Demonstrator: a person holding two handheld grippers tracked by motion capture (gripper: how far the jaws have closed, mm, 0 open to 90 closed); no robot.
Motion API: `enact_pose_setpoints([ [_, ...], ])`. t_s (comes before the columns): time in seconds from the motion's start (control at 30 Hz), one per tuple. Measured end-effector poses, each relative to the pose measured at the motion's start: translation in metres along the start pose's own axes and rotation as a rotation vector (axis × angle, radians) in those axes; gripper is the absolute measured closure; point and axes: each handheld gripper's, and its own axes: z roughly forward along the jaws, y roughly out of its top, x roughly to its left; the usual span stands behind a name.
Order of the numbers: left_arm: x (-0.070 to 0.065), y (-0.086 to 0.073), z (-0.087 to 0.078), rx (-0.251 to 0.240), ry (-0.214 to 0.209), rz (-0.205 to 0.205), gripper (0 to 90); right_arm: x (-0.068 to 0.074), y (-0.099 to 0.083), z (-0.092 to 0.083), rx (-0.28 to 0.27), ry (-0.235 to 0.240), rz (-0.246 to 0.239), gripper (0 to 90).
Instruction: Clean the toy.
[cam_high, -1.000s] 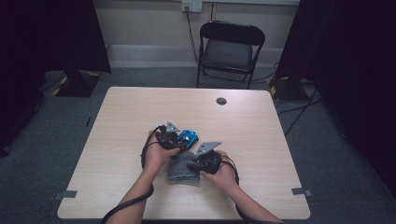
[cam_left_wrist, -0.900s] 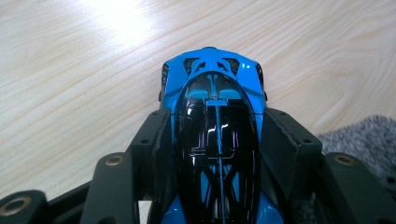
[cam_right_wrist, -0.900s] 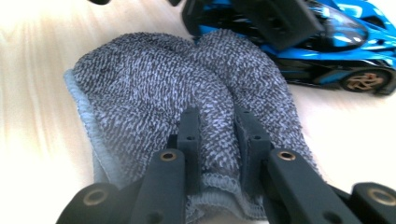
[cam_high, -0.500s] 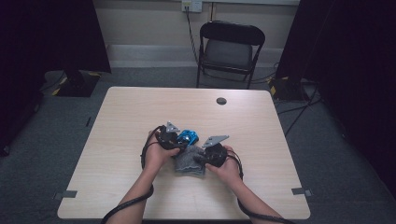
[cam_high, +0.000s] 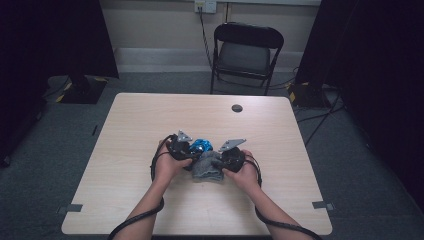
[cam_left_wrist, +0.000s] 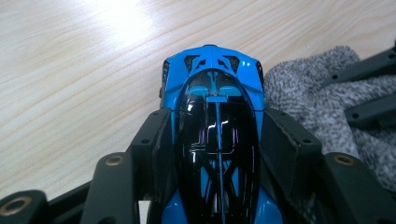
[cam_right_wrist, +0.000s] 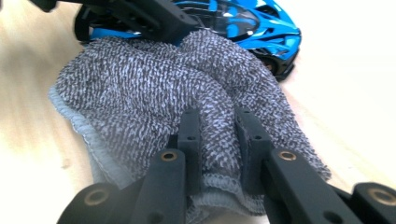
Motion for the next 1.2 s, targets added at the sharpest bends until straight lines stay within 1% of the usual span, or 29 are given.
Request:
enact_pose_setpoints([
  [0.27,0.0,-0.001,0.0,-0.004,-0.002,-0.003,44.5,-0.01,0.001,0.0,0.005,-0.019,0.026,74.6],
  [0.57,0.0,0.0,0.0,-0.003,-0.003,-0.004,44.6,-0.018,0.002,0.0,0.011,-0.04,0.04,74.6],
  [0.67,0.0,0.0,0.001,-0.004,-0.002,0.0,44.6,-0.021,0.002,-0.001,0.009,-0.041,0.058,74.6],
  [0.83,0.0,0.0,0.001,-0.003,-0.002,0.0,44.5,-0.023,0.002,-0.001,0.014,-0.046,0.053,74.6],
  [0.93,0.0,0.0,0.001,-0.001,-0.002,0.002,44.6,-0.026,0.001,-0.002,0.012,-0.053,0.063,74.8],
  [1.0,0.0,0.0,0.001,-0.003,-0.001,0.002,44.5,-0.029,-0.001,-0.004,0.008,-0.058,0.079,74.8],
  [1.03,0.0,0.0,0.001,-0.003,-0.001,0.002,44.6,-0.031,-0.002,-0.004,0.0,-0.053,0.101,74.8],
  [1.07,0.0,0.0,0.001,-0.004,-0.001,0.001,44.5,-0.032,-0.003,-0.004,-0.005,-0.045,0.108,74.8],
  [1.2,0.0,0.0,0.001,-0.007,0.0,0.001,44.5,-0.032,-0.001,-0.004,-0.001,-0.049,0.101,74.8],
])
